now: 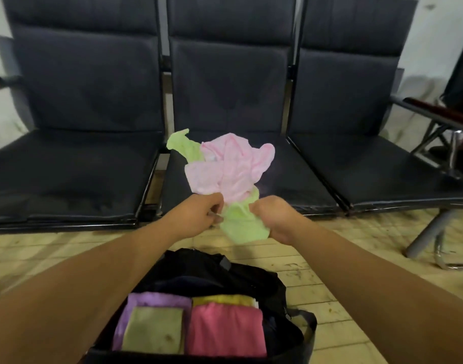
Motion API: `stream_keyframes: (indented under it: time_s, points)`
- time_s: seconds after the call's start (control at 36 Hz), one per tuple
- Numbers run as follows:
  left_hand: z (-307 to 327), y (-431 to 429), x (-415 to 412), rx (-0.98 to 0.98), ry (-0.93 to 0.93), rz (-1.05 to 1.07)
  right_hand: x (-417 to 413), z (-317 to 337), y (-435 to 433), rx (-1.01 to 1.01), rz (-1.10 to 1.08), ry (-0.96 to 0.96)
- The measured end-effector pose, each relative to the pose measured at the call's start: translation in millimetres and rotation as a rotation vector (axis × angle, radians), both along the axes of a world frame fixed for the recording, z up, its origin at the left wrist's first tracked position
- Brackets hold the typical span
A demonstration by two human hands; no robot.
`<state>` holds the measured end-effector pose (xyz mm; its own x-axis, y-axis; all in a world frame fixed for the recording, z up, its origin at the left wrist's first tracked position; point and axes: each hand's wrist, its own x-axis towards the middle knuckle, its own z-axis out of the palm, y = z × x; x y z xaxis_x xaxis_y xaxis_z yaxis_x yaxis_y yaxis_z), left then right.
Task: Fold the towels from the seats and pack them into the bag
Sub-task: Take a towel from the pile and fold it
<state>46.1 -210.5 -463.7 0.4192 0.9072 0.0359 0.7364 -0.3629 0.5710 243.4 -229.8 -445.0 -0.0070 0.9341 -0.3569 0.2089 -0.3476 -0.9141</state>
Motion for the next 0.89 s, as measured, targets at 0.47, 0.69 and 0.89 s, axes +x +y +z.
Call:
stream_keyframes:
  time_s: [0.47,0.69,0.89]
  points:
    - [-11,45,-70,0.131,0.444,0.081,-46,-47,96,0.464,0.354,-0.913]
    - [6,44,-54,-0.086,0.243,0.217,-52,-25,115,0.562,0.165,-0.85]
    - [28,27,-30,-0.213,-0.126,0.263,-38,75,75,0.753,-0.04,-0.322]
